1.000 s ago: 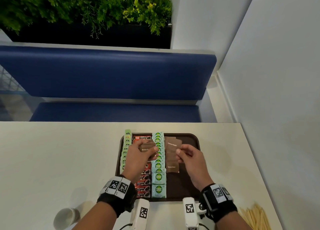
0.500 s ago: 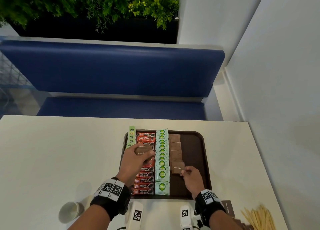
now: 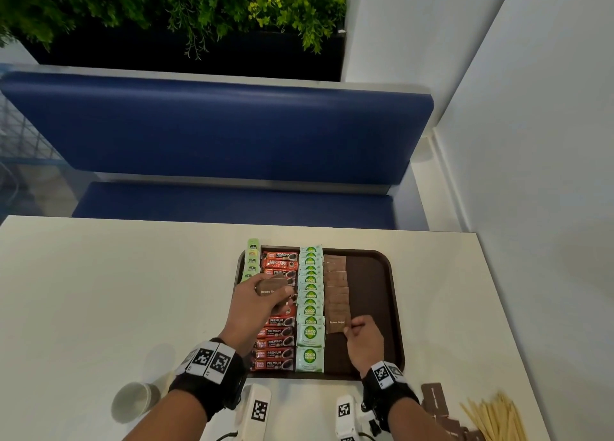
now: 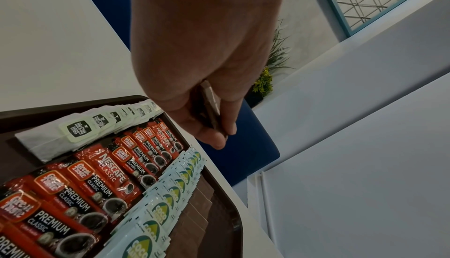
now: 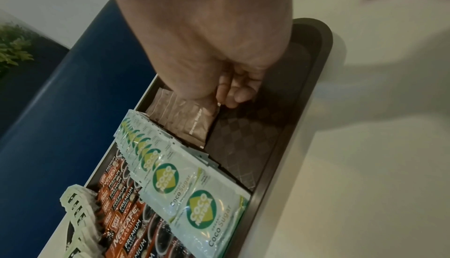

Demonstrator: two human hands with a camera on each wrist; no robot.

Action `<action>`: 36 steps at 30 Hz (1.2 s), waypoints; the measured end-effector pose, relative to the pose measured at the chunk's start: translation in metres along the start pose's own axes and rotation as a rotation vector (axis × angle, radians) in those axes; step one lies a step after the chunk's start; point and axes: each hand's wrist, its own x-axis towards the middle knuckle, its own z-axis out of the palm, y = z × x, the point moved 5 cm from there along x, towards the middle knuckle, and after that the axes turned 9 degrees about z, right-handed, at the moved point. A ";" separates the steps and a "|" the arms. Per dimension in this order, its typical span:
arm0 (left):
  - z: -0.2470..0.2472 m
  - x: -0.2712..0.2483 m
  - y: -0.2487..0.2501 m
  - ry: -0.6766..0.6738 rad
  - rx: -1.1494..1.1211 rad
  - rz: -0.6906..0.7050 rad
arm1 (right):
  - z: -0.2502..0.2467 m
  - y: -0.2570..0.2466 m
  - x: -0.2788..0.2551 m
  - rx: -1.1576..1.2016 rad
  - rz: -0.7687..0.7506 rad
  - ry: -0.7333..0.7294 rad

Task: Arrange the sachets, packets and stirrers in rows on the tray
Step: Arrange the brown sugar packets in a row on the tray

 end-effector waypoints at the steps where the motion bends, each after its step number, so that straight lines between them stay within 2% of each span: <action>1: 0.001 0.000 0.000 0.001 -0.007 -0.001 | -0.001 0.000 0.000 -0.016 -0.004 0.009; 5: 0.007 -0.001 0.001 -0.026 -0.072 -0.054 | -0.014 -0.009 -0.010 0.005 -0.019 0.069; 8: 0.016 -0.002 -0.001 -0.128 -0.151 -0.094 | -0.028 -0.037 -0.032 0.190 -0.092 0.049; 10: 0.024 -0.006 0.003 -0.190 -0.181 -0.073 | -0.037 -0.063 -0.055 0.363 -0.136 -0.102; 12: 0.032 -0.012 0.012 -0.224 -0.178 -0.035 | -0.045 -0.093 -0.081 0.506 -0.175 -0.341; 13: 0.035 -0.014 0.017 -0.231 -0.154 -0.018 | -0.051 -0.107 -0.093 0.511 -0.221 -0.429; 15: 0.041 -0.017 0.023 -0.244 -0.099 0.012 | -0.062 -0.127 -0.109 0.437 -0.330 -0.490; 18: 0.046 -0.016 0.026 -0.247 -0.074 0.014 | -0.076 -0.139 -0.115 0.407 -0.387 -0.457; 23: 0.047 -0.016 0.030 -0.311 -0.261 -0.088 | -0.087 -0.139 -0.113 0.415 -0.364 -0.441; 27: 0.046 -0.020 0.035 -0.387 -0.341 -0.108 | -0.086 -0.138 -0.118 0.473 -0.308 -0.459; 30: 0.043 -0.023 0.044 -0.372 -0.190 -0.017 | -0.090 -0.141 -0.127 0.494 -0.350 -0.477; 33: 0.039 -0.021 0.049 -0.255 -0.035 0.092 | -0.091 -0.139 -0.128 0.488 -0.357 -0.421; 36: 0.041 -0.026 0.053 -0.186 -0.005 0.147 | -0.089 -0.137 -0.126 0.520 -0.323 -0.374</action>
